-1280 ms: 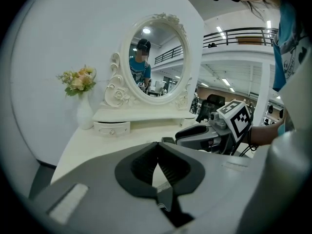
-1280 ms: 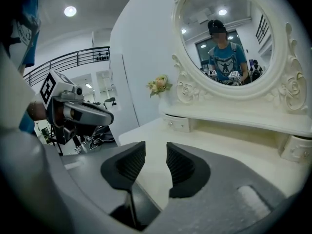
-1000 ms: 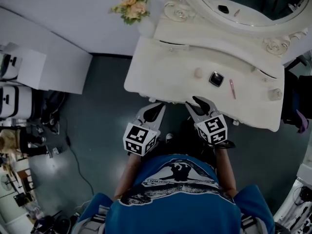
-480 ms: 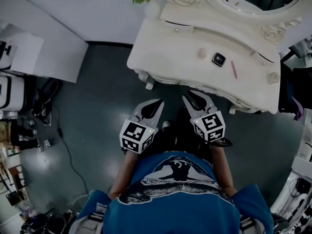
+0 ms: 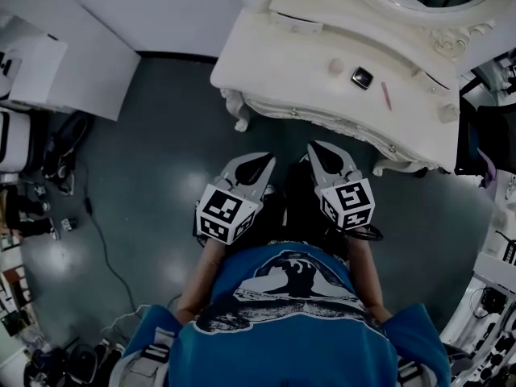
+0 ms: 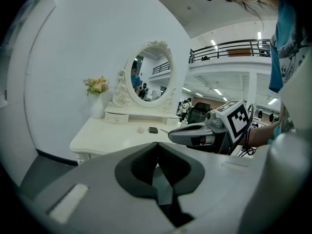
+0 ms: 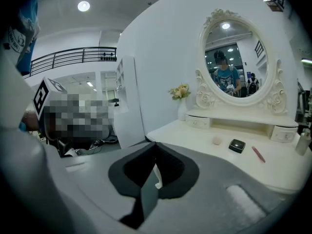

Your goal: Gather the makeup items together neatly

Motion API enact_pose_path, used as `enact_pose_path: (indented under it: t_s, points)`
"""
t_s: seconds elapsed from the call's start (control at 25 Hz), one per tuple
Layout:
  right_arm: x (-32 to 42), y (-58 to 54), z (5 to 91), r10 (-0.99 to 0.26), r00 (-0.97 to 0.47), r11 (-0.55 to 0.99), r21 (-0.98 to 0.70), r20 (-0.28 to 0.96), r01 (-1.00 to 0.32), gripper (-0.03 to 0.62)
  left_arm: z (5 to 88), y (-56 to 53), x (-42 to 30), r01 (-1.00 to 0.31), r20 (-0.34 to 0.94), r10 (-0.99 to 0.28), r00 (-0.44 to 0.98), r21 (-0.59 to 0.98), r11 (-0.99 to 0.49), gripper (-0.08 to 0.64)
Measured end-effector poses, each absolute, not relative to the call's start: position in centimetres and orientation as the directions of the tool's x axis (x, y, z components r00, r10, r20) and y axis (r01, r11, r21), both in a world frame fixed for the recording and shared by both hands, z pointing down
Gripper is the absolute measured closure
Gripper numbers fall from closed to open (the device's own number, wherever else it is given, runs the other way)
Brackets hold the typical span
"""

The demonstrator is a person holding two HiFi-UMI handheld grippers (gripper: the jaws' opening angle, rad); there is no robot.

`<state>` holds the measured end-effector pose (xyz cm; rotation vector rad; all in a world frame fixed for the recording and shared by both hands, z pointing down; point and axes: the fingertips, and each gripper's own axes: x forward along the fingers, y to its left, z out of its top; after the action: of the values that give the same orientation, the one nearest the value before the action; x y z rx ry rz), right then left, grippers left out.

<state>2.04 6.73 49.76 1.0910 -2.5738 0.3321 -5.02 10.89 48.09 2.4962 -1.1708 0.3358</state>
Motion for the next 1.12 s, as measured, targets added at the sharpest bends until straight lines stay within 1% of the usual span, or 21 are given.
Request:
enact_pose_path:
  t_s: [0.28, 1.12]
  points:
    - [1.9, 8.0, 49.3, -0.645, -0.661, 0.69, -0.079, 0.384, -0.719, 0.591, 47.6, 12.0, -4.4, -0.758, 0.341, -0.68, 0.649, 0.218, -0.614, 0.548]
    - [2.1, 8.6, 49.1, -0.621, -0.682, 0.707, -0.098, 0.387, -0.7, 0.591, 47.4, 12.3, -2.6, -0.732, 0.338, -0.654, 0.677, 0.215, -0.647, 0.548]
